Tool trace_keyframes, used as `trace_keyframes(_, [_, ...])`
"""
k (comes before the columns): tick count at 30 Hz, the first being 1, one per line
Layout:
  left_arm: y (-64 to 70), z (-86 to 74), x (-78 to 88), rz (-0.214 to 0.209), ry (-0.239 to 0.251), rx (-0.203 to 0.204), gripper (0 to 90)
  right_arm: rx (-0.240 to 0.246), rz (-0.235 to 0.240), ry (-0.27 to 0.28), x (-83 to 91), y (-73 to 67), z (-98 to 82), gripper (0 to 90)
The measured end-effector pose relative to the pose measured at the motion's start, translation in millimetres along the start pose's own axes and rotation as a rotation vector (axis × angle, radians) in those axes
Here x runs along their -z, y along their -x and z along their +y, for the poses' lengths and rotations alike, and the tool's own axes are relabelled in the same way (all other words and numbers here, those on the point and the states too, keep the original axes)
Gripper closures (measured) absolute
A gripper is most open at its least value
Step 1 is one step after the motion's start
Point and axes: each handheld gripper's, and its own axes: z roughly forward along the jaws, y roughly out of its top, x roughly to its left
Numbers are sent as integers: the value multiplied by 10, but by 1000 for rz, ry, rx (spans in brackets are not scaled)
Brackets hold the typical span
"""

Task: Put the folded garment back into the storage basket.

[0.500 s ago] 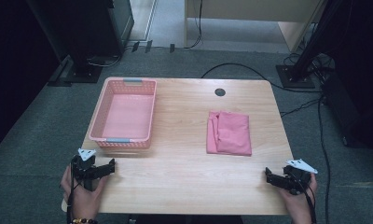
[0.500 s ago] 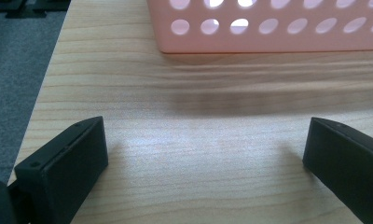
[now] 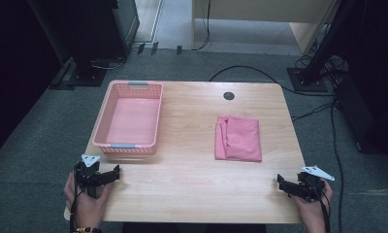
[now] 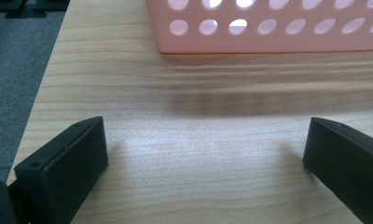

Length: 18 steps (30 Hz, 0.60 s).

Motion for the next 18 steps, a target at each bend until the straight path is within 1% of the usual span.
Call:
trace_keyframes(6, [3,-3,3,-1,1,0,0,-6,20,45,130,-95,131,2])
trace_keyframes(9, [3,-5,6,-3,0,-3,0,-8,27,55,169,-167,201,5])
trace_keyframes(12, [3,-5,6,-2,-1,-3,0,-9,40,54,173,-247,269,6])
trace_keyframes(14, [3,-5,6,-3,-1,-3,0,0,44,56,163,-304,312,6])
trace_keyframes(18, [3,-5,6,-2,-1,-3,0,6,51,74,144,-399,394,5])
